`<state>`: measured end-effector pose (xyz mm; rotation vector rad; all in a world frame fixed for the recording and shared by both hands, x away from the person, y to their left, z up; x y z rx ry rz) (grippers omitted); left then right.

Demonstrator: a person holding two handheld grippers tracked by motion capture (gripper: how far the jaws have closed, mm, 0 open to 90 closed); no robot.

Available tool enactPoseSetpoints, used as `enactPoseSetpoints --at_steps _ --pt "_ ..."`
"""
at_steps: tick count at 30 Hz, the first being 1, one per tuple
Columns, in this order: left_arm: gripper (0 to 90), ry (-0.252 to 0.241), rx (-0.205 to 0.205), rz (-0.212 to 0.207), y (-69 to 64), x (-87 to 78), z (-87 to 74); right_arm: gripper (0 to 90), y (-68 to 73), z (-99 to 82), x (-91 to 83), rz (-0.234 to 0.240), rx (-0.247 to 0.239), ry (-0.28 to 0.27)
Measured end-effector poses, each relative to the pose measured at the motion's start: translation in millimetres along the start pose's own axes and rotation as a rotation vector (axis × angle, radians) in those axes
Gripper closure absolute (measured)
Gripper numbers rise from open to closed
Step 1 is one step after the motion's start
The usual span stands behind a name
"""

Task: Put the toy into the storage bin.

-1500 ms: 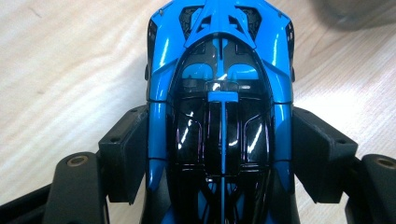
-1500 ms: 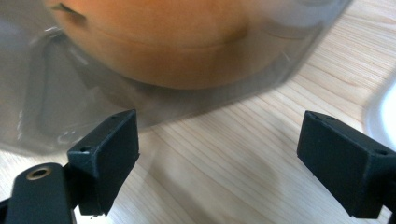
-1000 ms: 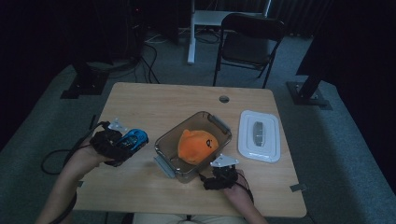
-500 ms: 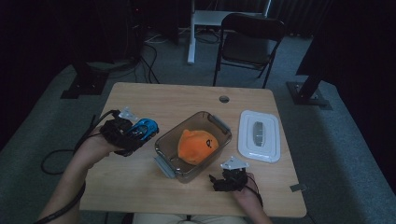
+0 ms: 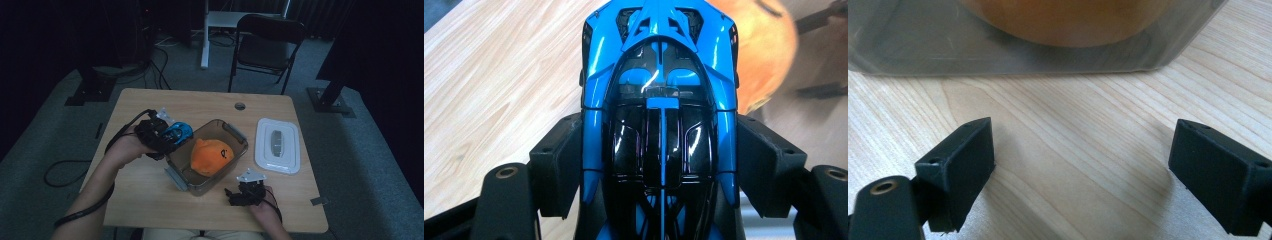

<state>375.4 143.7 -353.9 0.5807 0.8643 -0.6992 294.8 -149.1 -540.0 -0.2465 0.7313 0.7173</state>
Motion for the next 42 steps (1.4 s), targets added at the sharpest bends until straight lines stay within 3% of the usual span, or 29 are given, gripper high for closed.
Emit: enactPoseSetpoints --at_steps 4,17,22,31,33,36,42 --pt "28.8 0.008 0.04 -0.018 -9.7 7.7 15.3 10.8 -0.9 -0.2 -0.1 0.002 0.006 0.0" --pt "28.8 0.047 0.072 -0.084 -26.2 45.3 44.0 10.8 -2.1 -0.4 -0.2 0.01 0.004 0.0" --pt "28.8 0.057 0.076 -0.093 -29.0 56.4 46.5 10.8 -2.0 -0.5 -0.2 0.013 0.003 0.003" --pt "28.8 0.056 0.078 -0.093 -34.5 58.5 48.1 10.8 -2.3 -0.5 -0.2 0.022 0.005 0.005" --pt "28.8 0.063 0.103 -0.101 -39.9 59.3 46.8 10.8 -2.5 -0.4 0.0 0.024 0.007 0.006" --pt "28.8 0.087 0.105 -0.08 -41.1 66.7 45.8 10.8 -2.6 -0.3 0.1 0.025 0.008 0.006" --pt "28.8 0.1 0.079 -0.083 -40.5 77.4 43.8 10.8 -2.7 -0.5 0.0 0.027 0.01 0.007"
Point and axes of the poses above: each handheld gripper's, and its own axes: x roughly forward along the jaws, z roughly out of its top, y roughly to its left, the point moved 2 cm from there along x, roughly forward along the jaws, and after that the axes turned 6 degrees about z, right-handed, at the moved point
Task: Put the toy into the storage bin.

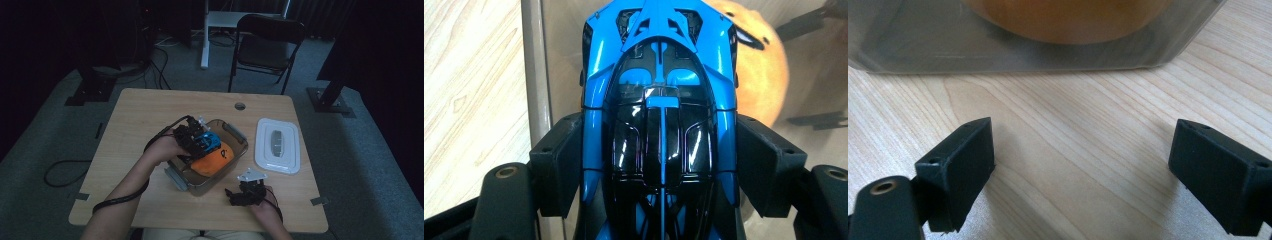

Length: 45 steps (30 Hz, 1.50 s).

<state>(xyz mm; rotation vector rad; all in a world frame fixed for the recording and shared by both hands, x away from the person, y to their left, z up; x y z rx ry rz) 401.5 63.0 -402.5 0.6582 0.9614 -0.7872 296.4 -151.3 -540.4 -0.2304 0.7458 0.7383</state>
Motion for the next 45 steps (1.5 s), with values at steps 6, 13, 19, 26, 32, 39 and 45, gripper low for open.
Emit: enactPoseSetpoints --at_steps 6,13,19,26,32,39,45 --pt "28.4 -0.011 0.002 -0.001 0.3 1.3 -1.0 10.8 0.2 0.0 -0.1 0.002 -0.001 0.001" --pt "11.9 -0.046 0.007 -0.003 0.1 -8.2 -2.0 10.8 -0.2 0.0 0.1 0.003 -0.002 0.0" --pt "0.4 -0.067 -0.007 -0.007 5.1 -14.4 -6.7 10.8 0.5 -0.1 -0.1 0.002 -0.006 0.0" --pt "0.4 -0.17 -0.101 0.054 29.7 -28.6 -14.7 10.8 0.1 1.1 -3.0 0.008 -0.006 -0.002" --pt "0.5 -0.186 -0.152 0.081 52.9 -26.0 -29.4 10.8 -2.5 2.7 -7.0 0.003 0.002 -0.009" --pt "0.5 -0.18 -0.243 0.125 79.6 -12.5 -52.5 10.8 -9.2 2.8 -9.9 0.005 0.03 -0.018" --pt "0.5 -0.166 -0.33 0.172 100.5 -0.6 -69.0 10.8 -9.7 3.7 -8.7 0.002 0.026 -0.012"
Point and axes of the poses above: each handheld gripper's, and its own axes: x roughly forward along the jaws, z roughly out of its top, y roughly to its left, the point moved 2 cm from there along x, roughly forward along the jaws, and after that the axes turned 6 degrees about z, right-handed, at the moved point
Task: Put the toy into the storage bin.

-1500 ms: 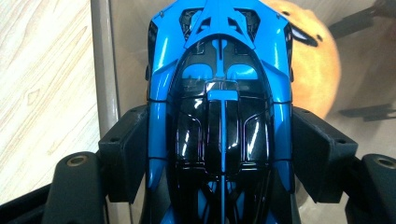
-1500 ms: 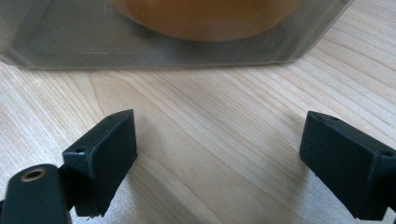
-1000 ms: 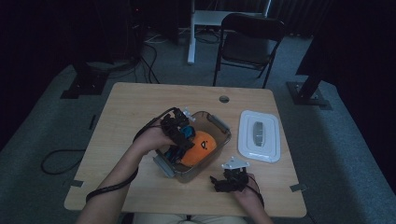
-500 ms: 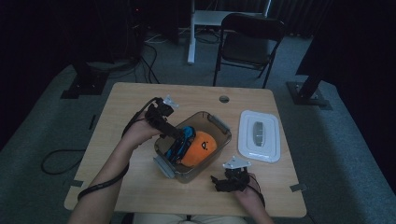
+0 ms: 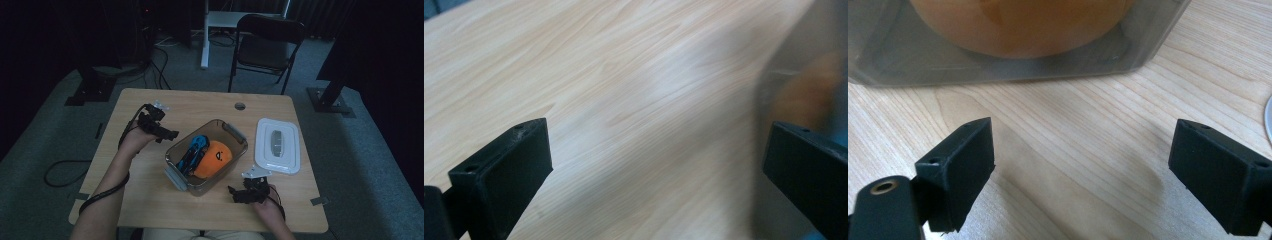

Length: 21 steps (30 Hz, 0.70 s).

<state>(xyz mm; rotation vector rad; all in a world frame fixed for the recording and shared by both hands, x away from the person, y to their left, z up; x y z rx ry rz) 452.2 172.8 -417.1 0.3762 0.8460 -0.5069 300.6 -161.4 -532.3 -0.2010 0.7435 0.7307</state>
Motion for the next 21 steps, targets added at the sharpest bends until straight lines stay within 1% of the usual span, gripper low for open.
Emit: enactPoseSetpoints --at_steps 2,3,4,5,6,7,8,9,10,11,12,13,14,15,16,17,18,19,20,21 --pt "0.5 0.02 0.009 0.021 4.5 7.3 -5.0 10.8 -0.1 0.6 1.0 -0.004 -0.001 0.003" --pt "0.5 0.043 0.004 0.018 7.7 15.5 -11.2 10.8 -0.4 1.0 1.2 -0.005 -0.001 0.003" --pt "0.4 0.043 0.004 0.018 7.7 15.5 -11.2 10.8 -0.9 1.4 1.3 -0.007 0.002 0.0" --pt "0.5 0.047 0.003 0.001 8.8 20.2 -15.1 10.8 -1.6 2.0 1.2 -0.008 0.008 -0.001" --pt "0.4 0.051 -0.009 -0.006 10.1 25.7 -19.9 10.8 -2.2 2.5 1.2 -0.007 0.009 -0.003" --pt "0.5 0.051 -0.009 -0.006 10.1 25.7 -19.9 10.8 -2.2 2.5 1.2 -0.007 0.009 -0.003" --pt "0.5 0.036 -0.019 -0.023 9.7 28.1 -22.1 10.8 -3.2 3.2 1.2 -0.008 0.015 -0.005" --pt "0.5 0.028 -0.027 -0.036 9.5 30.4 -24.0 10.8 -5.3 5.1 1.3 -0.01 0.03 -0.012" --pt "0.5 0.026 -0.031 -0.038 8.9 33.4 -25.8 10.8 -5.3 5.1 1.3 -0.01 0.03 -0.012" --pt "0.5 0.021 -0.025 -0.035 7.7 36.5 -27.5 10.8 -7.5 7.5 1.1 -0.015 0.046 -0.027" --pt "0.5 0.017 -0.035 -0.057 5.2 42.7 -30.5 10.8 -8.3 8.9 0.8 -0.015 0.053 -0.033" --pt "0.4 0.017 -0.035 -0.057 5.2 42.7 -30.5 10.8 -8.3 8.9 0.8 -0.015 0.053 -0.033" --pt "0.5 0.021 -0.02 -0.058 1.7 49.1 -33.4 10.8 -9.6 12.1 -0.3 -0.025 0.058 -0.045" --pt "0.4 0.021 -0.02 -0.058 1.7 49.1 -33.4 10.8 -9.9 13.1 -0.6 -0.027 0.06 -0.049" --pt "0.5 0.028 -0.005 -0.046 -0.4 52.6 -34.9 10.8 -10.5 14.3 -0.8 -0.03 0.059 -0.05" --pt "0.5 0.045 0.004 -0.045 -2.0 56.0 -36.3 10.8 -10.5 14.3 -0.8 -0.03 0.059 -0.05" --pt "0.4 0.058 0.014 -0.041 -5.9 61.2 -38.4 10.8 -11.2 15.9 -0.5 -0.04 0.063 -0.048" --pt "0.4 0.063 0.022 -0.05 -8.3 63.1 -39.3 10.8 -11.8 16.4 -0.2 -0.045 0.068 -0.048" --pt "0.4 0.063 0.022 -0.05 -8.3 63.1 -39.3 10.8 -11.8 16.4 -0.2 -0.045 0.068 -0.048" --pt "0.5 0.052 0.024 -0.069 -11.8 64.8 -40.3 10.8 -12.9 17.1 0.8 -0.045 0.083 -0.047"
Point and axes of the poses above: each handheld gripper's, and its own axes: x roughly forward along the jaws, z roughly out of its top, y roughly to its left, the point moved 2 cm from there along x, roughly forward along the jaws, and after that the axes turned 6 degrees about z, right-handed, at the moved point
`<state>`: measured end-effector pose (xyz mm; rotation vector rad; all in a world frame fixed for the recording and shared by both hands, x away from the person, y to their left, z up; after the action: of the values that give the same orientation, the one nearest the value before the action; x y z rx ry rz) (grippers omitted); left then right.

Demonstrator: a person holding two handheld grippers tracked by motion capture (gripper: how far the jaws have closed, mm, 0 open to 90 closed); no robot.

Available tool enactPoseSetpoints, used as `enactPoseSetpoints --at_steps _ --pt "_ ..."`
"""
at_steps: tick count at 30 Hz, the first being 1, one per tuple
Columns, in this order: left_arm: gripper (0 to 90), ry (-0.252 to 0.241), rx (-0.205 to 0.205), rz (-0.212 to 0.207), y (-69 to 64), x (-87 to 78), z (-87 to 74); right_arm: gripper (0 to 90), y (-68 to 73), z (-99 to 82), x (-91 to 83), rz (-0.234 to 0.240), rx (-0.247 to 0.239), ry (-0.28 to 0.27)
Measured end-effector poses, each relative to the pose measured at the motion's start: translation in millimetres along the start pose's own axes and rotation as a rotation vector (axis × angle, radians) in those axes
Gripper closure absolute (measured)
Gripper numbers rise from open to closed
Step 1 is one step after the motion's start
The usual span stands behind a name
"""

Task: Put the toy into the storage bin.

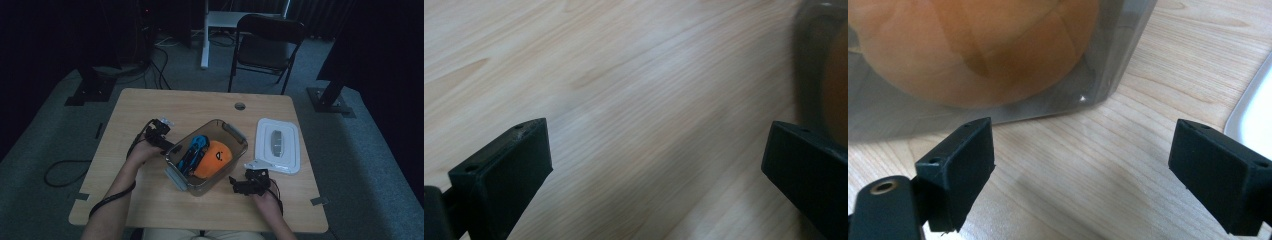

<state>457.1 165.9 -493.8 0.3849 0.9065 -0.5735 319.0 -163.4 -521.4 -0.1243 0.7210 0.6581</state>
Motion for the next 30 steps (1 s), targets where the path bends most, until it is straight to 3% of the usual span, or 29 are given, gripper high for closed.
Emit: enactPoseSetpoints --at_steps 7,14,23,30 --pt "0.7 -0.002 -0.014 -0.001 -2.0 2.1 -6.0 10.8 -0.7 2.3 3.4 0.031 0.005 -0.011" --pt "1.0 -0.017 -0.027 -0.014 -3.3 -0.5 -14.2 10.8 2.3 8.4 7.6 0.013 -0.023 -0.016" --pt "1.0 -0.023 -0.031 -0.04 -10.3 -3.2 -20.6 10.9 -1.9 10.1 8.3 -0.021 0.001 -0.019" --pt "1.0 -0.031 -0.026 -0.052 -18.3 -9.3 -30.4 11.0 -6.0 12.2 10.1 -0.014 0.016 -0.035"
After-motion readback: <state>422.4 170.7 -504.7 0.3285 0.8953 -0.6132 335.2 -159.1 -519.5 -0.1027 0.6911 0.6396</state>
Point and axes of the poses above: each handheld gripper's, and its own axes: x roughly forward along the jaws, z roughly out of its top, y roughly to its left, the point moved 2 cm from there along x, roughly forward along the jaws, and after that the axes turned 6 degrees about z, right-handed, at the moved point
